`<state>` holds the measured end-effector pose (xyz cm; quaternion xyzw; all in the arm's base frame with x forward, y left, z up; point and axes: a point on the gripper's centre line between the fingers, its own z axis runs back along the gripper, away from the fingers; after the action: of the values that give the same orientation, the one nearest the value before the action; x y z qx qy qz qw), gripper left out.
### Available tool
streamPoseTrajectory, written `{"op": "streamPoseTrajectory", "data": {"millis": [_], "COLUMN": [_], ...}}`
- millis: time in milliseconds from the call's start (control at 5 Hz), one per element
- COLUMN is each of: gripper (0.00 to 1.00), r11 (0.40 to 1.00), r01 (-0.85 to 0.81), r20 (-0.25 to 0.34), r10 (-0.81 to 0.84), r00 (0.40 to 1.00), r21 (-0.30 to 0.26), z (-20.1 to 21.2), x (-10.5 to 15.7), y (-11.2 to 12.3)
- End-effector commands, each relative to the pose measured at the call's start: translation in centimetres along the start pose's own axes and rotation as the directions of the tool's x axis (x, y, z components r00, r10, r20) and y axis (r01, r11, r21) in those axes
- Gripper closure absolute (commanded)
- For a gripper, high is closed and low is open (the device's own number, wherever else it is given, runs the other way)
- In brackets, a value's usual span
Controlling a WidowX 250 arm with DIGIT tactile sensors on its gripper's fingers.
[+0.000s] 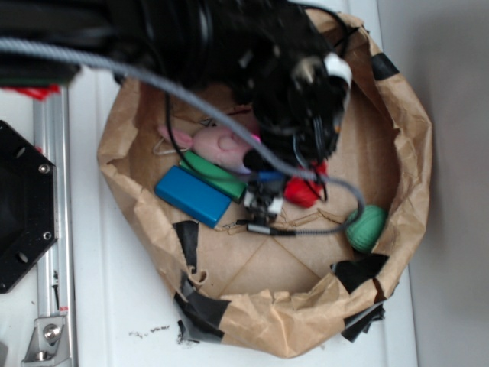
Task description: Grab the red paper.
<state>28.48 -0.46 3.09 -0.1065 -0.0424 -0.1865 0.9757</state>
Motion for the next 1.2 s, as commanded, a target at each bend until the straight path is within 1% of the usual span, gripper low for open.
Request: {"op": "streamPoseTrajectory", "data": {"millis": [0, 200, 400, 600, 800, 1000], "gripper": [0.00, 0.00, 0.00, 1.00, 1.00, 1.00], "r11": [0.987, 0.982, 0.980, 0.982, 0.983, 0.990], "r01": [0.157, 0.174, 0.159, 0.134, 0.115, 0.036], "r20": [0.065, 0.076, 0.075, 0.044, 0.054, 0.095], "r10": [-0.159, -0.180, -0.169, -0.141, -0.124, -0.049], "r00": [0.985, 0.981, 0.983, 0.989, 0.991, 0.994], "r21": [0.034, 0.075, 0.119, 0.134, 0.144, 0.134], "z": [0.7, 1.0, 0.4, -0.9, -0.1, 4.1], "x": [2.9, 4.0, 4.7, 4.5, 4.3, 3.9], "y": [-5.8, -6.0, -4.7, -3.7, -3.6, -3.5]}}
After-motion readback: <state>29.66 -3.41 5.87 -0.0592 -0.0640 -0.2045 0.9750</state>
